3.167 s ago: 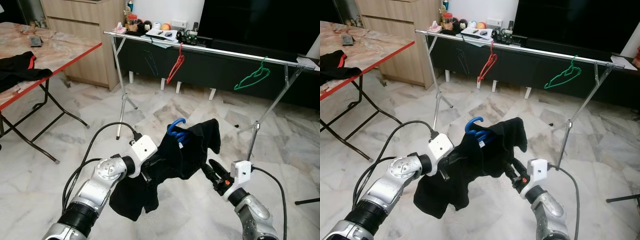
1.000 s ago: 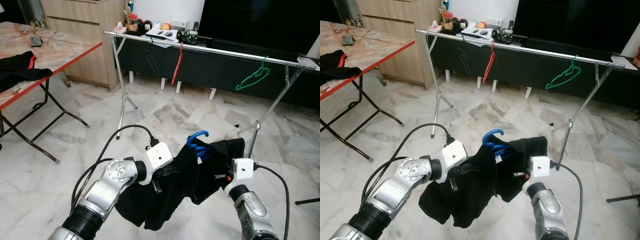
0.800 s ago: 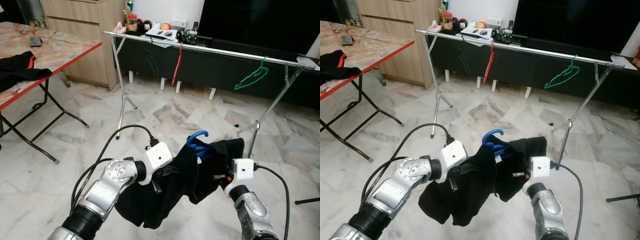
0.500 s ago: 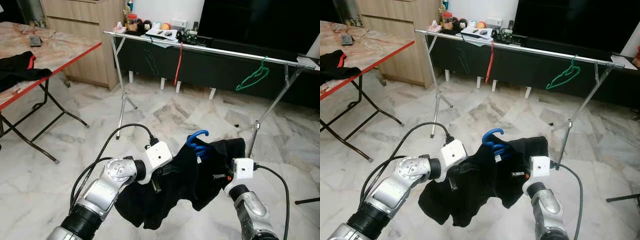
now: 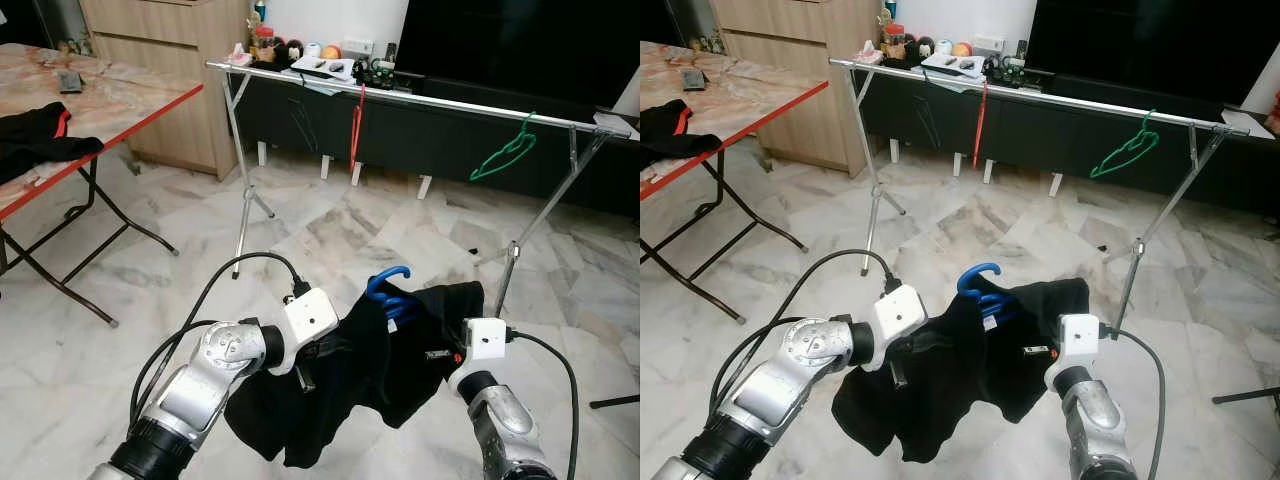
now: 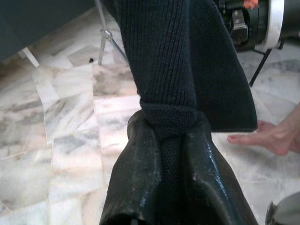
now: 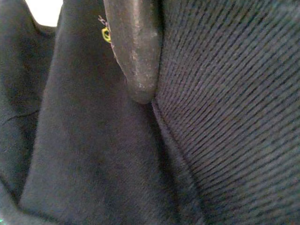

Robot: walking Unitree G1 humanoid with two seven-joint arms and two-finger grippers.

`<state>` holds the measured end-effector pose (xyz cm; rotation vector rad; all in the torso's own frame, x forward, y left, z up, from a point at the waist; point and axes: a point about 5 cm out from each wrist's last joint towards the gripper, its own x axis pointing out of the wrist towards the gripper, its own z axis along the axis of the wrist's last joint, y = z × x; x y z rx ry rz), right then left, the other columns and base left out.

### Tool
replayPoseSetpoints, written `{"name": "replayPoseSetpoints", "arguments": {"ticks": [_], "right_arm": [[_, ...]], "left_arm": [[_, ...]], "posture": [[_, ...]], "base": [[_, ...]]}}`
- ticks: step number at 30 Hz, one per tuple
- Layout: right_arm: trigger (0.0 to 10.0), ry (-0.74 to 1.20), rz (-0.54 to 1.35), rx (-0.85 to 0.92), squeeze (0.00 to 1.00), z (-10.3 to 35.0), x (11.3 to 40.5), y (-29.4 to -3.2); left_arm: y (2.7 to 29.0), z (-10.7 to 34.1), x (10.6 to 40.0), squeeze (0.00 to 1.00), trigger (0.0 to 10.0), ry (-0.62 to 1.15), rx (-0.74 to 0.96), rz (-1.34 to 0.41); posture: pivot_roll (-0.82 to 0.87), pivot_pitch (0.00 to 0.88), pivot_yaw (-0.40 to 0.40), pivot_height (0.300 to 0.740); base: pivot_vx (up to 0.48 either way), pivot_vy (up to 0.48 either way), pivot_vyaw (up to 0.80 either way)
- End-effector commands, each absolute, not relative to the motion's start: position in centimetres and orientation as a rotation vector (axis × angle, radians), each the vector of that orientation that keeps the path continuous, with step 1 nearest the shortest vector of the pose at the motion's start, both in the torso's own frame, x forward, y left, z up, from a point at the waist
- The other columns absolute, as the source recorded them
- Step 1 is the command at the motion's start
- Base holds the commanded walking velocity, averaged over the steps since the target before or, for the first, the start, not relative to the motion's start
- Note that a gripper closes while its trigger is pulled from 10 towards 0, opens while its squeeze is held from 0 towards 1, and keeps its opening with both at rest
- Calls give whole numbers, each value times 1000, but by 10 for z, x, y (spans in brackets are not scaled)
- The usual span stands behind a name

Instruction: Hang hanger

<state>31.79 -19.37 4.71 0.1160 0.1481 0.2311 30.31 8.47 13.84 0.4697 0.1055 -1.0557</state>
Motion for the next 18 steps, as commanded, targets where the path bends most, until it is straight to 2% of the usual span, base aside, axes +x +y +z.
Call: {"name": "replayPoseSetpoints", "arguments": {"ticks": [1, 4, 10, 13, 18], "right_arm": [[0, 163, 220, 105, 0, 47, 318, -199], [0, 167, 220, 100, 0, 46, 318, -200], [0, 177, 234, 81, 0, 46, 317, -200], [0, 179, 239, 79, 0, 46, 317, -201], [0, 194, 255, 70, 0, 45, 317, -201]], "left_arm": [[86, 139, 301, 0, 10000, 97, 504, -1065], [94, 131, 301, 0, 10000, 132, 534, -1049], [123, 112, 300, 0, 10000, 232, 711, -1019], [134, 107, 296, 0, 10000, 253, 777, -1046], [145, 107, 285, 0, 10000, 249, 786, -1145]], "posture": [[90, 54, -87, 740], [89, 55, -88, 740], [87, 56, -91, 740], [82, 56, -94, 740], [86, 57, -97, 740]], "base": [[0, 0, 0], [0, 0, 0], [0, 0, 0], [0, 0, 0], [0, 0, 0]]}}
